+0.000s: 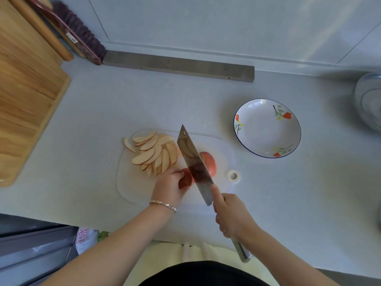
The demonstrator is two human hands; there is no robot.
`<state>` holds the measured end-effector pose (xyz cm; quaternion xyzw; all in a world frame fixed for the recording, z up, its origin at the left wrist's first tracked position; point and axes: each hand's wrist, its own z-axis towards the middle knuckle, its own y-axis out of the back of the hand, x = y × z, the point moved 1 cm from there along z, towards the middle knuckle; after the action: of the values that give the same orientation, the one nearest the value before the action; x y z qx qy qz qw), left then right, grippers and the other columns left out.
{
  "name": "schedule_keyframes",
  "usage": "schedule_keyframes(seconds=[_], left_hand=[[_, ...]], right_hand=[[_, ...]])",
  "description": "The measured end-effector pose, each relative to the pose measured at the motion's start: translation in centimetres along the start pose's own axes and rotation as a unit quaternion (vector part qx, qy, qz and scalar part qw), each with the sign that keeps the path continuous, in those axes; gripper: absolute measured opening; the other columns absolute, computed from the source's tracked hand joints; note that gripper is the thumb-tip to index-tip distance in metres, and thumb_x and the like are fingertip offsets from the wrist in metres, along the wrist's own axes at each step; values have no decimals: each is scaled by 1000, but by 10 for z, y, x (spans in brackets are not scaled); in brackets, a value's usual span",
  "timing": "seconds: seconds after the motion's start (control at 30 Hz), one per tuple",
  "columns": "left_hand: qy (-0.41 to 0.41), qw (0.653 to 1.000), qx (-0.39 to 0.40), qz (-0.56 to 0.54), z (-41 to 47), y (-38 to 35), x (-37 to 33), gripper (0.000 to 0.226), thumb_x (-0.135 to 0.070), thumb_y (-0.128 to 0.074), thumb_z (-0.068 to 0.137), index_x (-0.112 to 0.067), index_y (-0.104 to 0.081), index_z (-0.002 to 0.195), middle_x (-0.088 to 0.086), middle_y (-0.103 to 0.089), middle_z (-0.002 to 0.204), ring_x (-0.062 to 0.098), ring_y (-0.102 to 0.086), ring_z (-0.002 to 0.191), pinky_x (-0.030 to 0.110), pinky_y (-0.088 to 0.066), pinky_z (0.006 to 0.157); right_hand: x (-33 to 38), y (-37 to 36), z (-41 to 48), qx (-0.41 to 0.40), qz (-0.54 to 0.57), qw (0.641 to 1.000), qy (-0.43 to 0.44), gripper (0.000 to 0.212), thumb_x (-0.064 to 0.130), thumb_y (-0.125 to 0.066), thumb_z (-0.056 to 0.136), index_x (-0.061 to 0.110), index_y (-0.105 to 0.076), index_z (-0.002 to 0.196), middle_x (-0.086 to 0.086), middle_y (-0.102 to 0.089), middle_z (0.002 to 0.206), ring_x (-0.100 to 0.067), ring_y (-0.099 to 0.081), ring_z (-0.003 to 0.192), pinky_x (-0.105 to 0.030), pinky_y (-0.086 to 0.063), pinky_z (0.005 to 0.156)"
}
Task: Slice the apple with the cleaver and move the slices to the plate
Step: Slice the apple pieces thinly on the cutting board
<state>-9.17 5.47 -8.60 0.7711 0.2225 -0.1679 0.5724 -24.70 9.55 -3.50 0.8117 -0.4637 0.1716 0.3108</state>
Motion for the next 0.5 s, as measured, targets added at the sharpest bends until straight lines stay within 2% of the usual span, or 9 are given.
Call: schedule_keyframes(seconds=[0.27,0.37,0.5], left_hand=[[5,1000,17,-11,3,2,-3,31,-18,-66,82,-10,-66,112,3,-61,122,19,-58,110,16,-38,85],[2,1000,27,-10,5,4,-3,29,-19,-65,83,-12,-67,111,3,-61,120,19,-59,109,16,-38,83],[11,999,28,17,3,6,-4,26,-26,-64,83,-16,-67,107,2,-59,113,20,-58,105,25,-43,81]], right_hand=[[4,-14,6,-7,-27,1000,-8,56,61,-24,92,13,-32,65,-2,-34,56,-16,-32,48,-27,-31,50],[1,-22,9,-34,-47,998,9,56,57,-24,94,12,-29,62,-3,-34,57,-17,-34,52,-29,-32,53],[5,-30,16,-55,-18,997,42,52,51,-25,96,12,-29,62,-1,-32,55,-14,-30,50,-30,-28,53]])
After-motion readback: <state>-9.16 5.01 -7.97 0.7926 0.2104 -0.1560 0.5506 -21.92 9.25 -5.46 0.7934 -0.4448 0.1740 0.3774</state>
